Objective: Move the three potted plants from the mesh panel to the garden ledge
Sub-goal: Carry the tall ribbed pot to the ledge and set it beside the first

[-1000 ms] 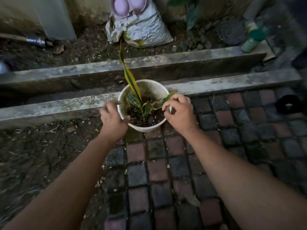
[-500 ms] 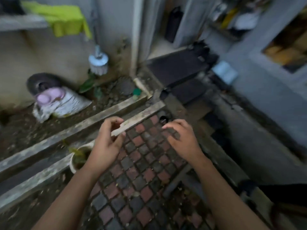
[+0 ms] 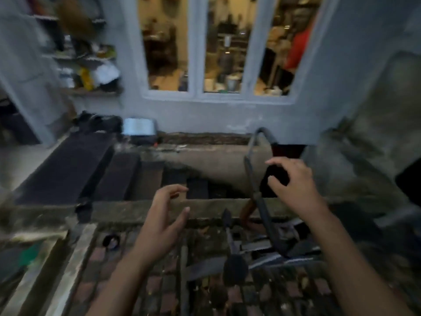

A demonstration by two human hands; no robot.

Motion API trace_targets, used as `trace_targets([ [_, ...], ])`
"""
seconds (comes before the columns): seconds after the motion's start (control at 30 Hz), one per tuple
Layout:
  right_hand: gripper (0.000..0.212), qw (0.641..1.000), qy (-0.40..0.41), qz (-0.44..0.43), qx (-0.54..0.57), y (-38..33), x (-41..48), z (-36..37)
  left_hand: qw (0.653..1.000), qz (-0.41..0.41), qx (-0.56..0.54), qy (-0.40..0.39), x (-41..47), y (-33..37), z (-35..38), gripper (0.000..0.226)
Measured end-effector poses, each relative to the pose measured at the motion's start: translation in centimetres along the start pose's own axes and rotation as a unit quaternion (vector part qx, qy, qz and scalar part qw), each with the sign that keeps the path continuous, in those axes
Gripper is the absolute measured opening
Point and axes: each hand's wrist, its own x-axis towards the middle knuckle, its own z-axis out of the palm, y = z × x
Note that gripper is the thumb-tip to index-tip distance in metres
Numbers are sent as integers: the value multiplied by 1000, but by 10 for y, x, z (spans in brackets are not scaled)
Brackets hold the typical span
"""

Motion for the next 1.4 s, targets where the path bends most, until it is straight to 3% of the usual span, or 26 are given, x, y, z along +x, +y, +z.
trace_targets([
  [0.13,59,976,47,158,-144,61,-30,2,990,47,-30,-132,46,19,65,38],
  [0.23,68,952,25,306,17,86,-41,14,966,98,-32,-238,68,18,96,44],
  [0.3,56,926,12,365,94,93,-49,31,946,138,-19,-294,83,14,115,45],
  [0.4,25,922,94,366,84,90,-59,53,918,197,15,-343,105,24,148,39],
  [0.47,18,912,106,382,100,84,-59,54,893,250,37,-373,119,41,171,41],
  [0.6,23,902,99,396,139,81,-60,48,842,303,125,-428,139,76,219,41],
  [0.73,14,895,137,385,180,82,-65,52,776,314,248,-488,153,79,255,35],
  [0.8,15,893,140,379,200,88,-71,55,754,357,292,-468,157,77,262,36],
  [0.9,15,909,135,337,203,102,-83,53,750,404,299,-430,157,84,268,59],
  [1.03,19,928,70,274,243,118,-93,31,737,344,320,-486,162,99,278,45],
  [1.2,14,927,52,209,306,161,-123,-27,673,124,425,-592,163,134,311,40],
  [1.27,11,933,73,204,288,193,-139,-64,684,79,395,-608,154,156,331,29],
  [1.4,18,942,114,225,220,260,-174,-136,795,72,191,-572,128,207,388,8],
])
